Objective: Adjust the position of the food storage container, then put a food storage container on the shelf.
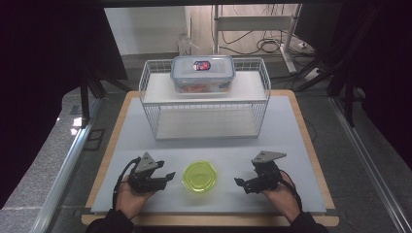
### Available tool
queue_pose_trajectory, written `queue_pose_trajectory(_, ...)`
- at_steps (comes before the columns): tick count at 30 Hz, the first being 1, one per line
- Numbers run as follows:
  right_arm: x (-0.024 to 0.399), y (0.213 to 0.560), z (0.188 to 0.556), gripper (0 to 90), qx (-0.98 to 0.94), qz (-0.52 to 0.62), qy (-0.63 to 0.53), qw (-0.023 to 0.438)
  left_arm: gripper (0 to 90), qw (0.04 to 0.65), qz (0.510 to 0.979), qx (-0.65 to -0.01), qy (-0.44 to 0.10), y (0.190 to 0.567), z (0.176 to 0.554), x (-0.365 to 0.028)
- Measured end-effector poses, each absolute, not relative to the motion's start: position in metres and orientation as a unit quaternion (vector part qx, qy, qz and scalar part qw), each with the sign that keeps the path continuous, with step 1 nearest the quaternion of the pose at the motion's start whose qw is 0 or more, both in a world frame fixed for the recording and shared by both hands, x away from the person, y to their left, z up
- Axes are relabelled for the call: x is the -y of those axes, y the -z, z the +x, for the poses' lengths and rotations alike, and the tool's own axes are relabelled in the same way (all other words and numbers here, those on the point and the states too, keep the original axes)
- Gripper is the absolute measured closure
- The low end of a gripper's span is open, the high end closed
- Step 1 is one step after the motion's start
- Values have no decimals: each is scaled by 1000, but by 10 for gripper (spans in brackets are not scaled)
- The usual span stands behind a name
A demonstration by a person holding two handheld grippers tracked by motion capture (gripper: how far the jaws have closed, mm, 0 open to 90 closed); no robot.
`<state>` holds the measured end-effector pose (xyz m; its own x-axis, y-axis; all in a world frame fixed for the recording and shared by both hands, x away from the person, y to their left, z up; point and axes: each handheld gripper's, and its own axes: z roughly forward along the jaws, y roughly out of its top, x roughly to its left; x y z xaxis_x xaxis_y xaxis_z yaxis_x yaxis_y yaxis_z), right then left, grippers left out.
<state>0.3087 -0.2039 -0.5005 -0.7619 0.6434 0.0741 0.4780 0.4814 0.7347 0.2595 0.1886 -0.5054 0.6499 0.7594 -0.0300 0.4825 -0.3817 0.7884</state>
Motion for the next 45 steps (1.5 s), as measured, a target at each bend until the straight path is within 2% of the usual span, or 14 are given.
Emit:
queue_pose_trajectory(2,204,501,309,33,-853,329,-390,105,251,403,814,-383,-168,507,256,-192)
queue_pose_trajectory(8,203,503,309,4,-856,333,-386,83,103,405,815,-379,-169,510,246,-195)
queue_pose_trajectory(14,201,500,312,3,-851,350,-387,55,66,415,811,-374,-172,511,244,-197)
queue_pose_trajectory(24,193,483,321,252,-849,335,-409,20,68,414,814,-370,-174,512,240,-198)
queue_pose_trajectory(30,172,478,337,372,-850,327,-414,-11,69,408,816,-371,-175,514,240,-199)
queue_pose_trajectory(37,144,479,350,427,-856,308,-411,-54,73,403,818,-372,-171,518,237,-203)
queue_pose_trajectory(45,128,489,363,577,-852,307,-407,-116,74,402,821,-368,-169,518,236,-202)
